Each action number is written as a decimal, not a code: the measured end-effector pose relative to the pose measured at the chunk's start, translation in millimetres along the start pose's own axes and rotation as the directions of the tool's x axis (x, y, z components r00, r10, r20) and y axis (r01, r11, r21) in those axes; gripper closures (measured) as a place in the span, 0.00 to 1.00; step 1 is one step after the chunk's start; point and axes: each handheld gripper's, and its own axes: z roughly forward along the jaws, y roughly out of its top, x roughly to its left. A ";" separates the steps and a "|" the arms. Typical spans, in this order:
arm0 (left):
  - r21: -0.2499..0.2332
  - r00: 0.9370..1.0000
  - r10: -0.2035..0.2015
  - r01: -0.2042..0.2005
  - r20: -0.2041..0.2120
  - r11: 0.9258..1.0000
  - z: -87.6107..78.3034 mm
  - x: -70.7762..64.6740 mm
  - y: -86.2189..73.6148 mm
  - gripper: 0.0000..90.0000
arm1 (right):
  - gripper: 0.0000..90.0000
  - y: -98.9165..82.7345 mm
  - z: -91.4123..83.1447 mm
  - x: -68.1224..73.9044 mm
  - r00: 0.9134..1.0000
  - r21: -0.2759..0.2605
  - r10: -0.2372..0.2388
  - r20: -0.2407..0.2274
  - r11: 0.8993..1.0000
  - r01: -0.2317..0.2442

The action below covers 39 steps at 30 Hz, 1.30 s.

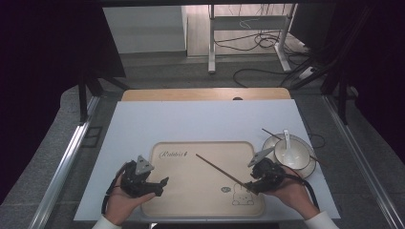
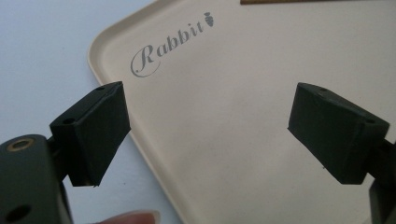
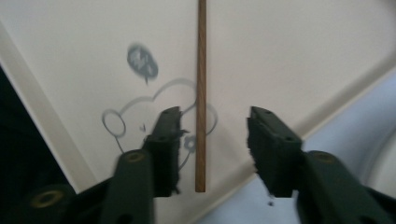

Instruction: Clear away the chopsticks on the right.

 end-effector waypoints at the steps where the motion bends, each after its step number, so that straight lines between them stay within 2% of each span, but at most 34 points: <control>1: -0.001 1.000 0.000 0.000 -0.001 1.000 -0.1 0.1 0.0 0.14 | 0.53 0.6 -7.3 -2.4 1.000 -0.031 0.004 -0.001 0.999 -0.004; 3: -0.002 1.000 -0.001 0.001 -0.001 1.000 -0.8 0.4 0.0 0.14 | 0.47 -0.4 -25.8 -9.6 1.000 -0.098 0.018 0.007 0.995 -0.017; 6: -0.005 1.000 -0.002 0.002 -0.003 1.000 -1.5 0.6 0.0 0.14 | 0.42 -6.3 -50.9 -24.8 0.998 -0.166 0.049 0.038 0.985 -0.042; 7: -0.005 1.000 -0.002 0.002 -0.002 1.000 -1.6 0.5 0.0 0.14 | 0.42 -10.9 -61.8 -33.5 0.997 -0.191 0.068 0.045 0.980 -0.058; 8: -0.006 1.000 -0.001 0.001 -0.002 1.000 -1.6 0.5 0.0 0.14 | 0.41 -20.8 -78.4 -47.9 0.991 -0.232 0.113 0.067 0.968 -0.094; 9: -0.006 1.000 0.000 0.000 -0.002 1.000 -1.5 0.4 0.1 0.14 | 0.41 -20.8 -78.4 -47.9 0.991 -0.232 0.113 0.067 0.968 -0.094; 11: -0.004 1.000 0.001 -0.001 -0.001 1.000 -1.0 0.2 0.3 0.14 | 0.41 -31.0 -91.1 -60.6 0.986 -0.258 0.148 0.082 0.958 -0.123; 12: -0.003 1.000 0.002 -0.002 -0.001 1.000 -0.8 0.2 0.4 0.14 | 0.41 -43.9 -103.3 -75.3 0.975 -0.276 0.194 0.112 0.948 -0.157; 13: -0.002 1.000 0.003 -0.003 -0.003 1.000 -0.6 0.2 0.4 0.14 | 0.41 -43.9 -103.3 -75.3 0.975 -0.276 0.194 0.112 0.948 -0.157; 15: -0.001 1.000 0.003 -0.003 -0.003 1.000 -0.4 0.2 0.6 0.14 | 0.41 -59.5 -113.9 -91.0 0.959 -0.291 0.245 0.141 0.936 -0.196; 18: -0.005 1.000 0.000 0.000 -0.001 1.000 -1.3 0.3 1.0 0.14 | 0.44 -78.7 -124.7 -108.7 0.940 -0.298 0.297 0.165 0.924 -0.240; 19: -0.007 1.000 -0.001 0.000 -0.001 1.000 -1.8 0.1 1.2 0.14 | 0.46 -91.9 -130.6 -120.2 0.924 -0.297 0.332 0.188 0.916 -0.269; 20: -0.007 1.000 -0.001 0.000 -0.001 1.000 -1.8 0.1 1.2 0.14 | 0.46 -91.9 -130.6 -120.2 0.924 -0.297 0.332 0.188 0.916 -0.269; 22: -0.006 1.000 0.001 -0.001 -0.002 1.000 -1.6 -0.5 1.3 0.14 | 0.47 -105.0 -131.8 -131.1 0.914 -0.270 0.356 0.193 0.915 -0.299; 25: -0.004 1.000 0.003 -0.003 0.000 1.000 -0.9 -1.3 1.5 0.14 | 0.50 -117.8 -126.6 -142.3 0.905 -0.216 0.365 0.220 0.923 -0.320; 27: -0.004 1.000 0.003 -0.003 0.000 1.000 -0.7 -1.6 1.5 0.14 | 0.53 -124.9 -120.3 -149.6 0.904 -0.181 0.362 0.228 0.928 -0.325; 28: -0.003 1.000 0.003 -0.003 -0.001 1.000 -0.6 -1.4 1.5 0.14 | 0.55 -128.2 -116.2 -153.4 0.906 -0.159 0.354 0.232 0.933 -0.324; 32: 0.002 1.000 0.004 -0.004 -0.001 1.000 0.4 -0.7 1.3 0.14 | 0.60 -133.5 -103.2 -164.1 0.910 -0.090 0.340 0.239 0.940 -0.328; 35: 0.002 1.000 0.004 -0.004 -0.001 1.000 0.5 -0.7 1.0 0.14 | 0.63 -134.4 -91.0 -169.2 0.922 -0.021 0.306 0.236 0.951 -0.310; 39: 0.002 1.000 0.005 -0.005 -0.002 1.000 0.5 -0.6 0.6 0.14 | 0.68 -135.3 -80.9 -173.3 0.930 0.019 0.296 0.218 0.952 -0.307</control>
